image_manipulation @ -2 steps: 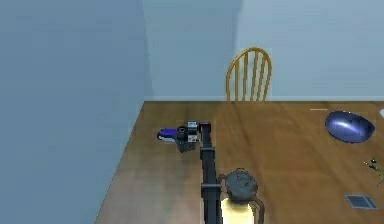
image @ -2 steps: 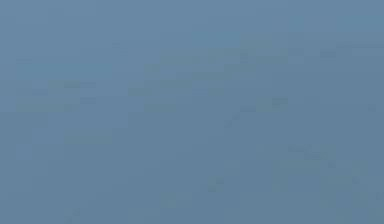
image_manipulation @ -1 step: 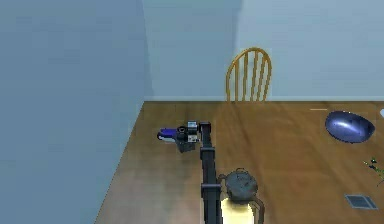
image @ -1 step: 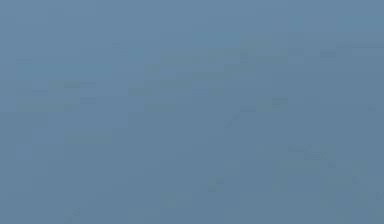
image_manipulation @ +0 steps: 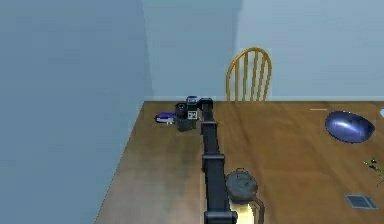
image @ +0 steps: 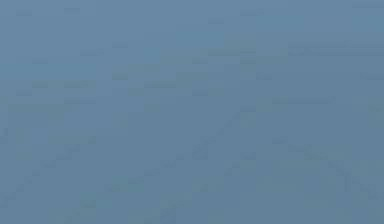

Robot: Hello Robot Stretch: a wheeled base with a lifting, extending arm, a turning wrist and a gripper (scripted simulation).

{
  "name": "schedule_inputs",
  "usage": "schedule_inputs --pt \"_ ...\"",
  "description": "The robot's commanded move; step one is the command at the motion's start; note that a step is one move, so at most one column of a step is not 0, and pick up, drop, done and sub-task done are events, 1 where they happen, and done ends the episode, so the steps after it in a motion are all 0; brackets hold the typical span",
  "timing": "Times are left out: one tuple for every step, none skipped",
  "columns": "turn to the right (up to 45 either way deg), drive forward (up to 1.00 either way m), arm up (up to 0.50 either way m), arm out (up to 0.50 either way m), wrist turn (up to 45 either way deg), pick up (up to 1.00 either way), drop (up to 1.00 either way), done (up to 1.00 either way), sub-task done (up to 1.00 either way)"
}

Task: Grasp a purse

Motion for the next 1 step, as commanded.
schedule_inputs --pt "0.0 0.0 0.0 0.0 0.0 0.0 0.0 1.0 0.0"
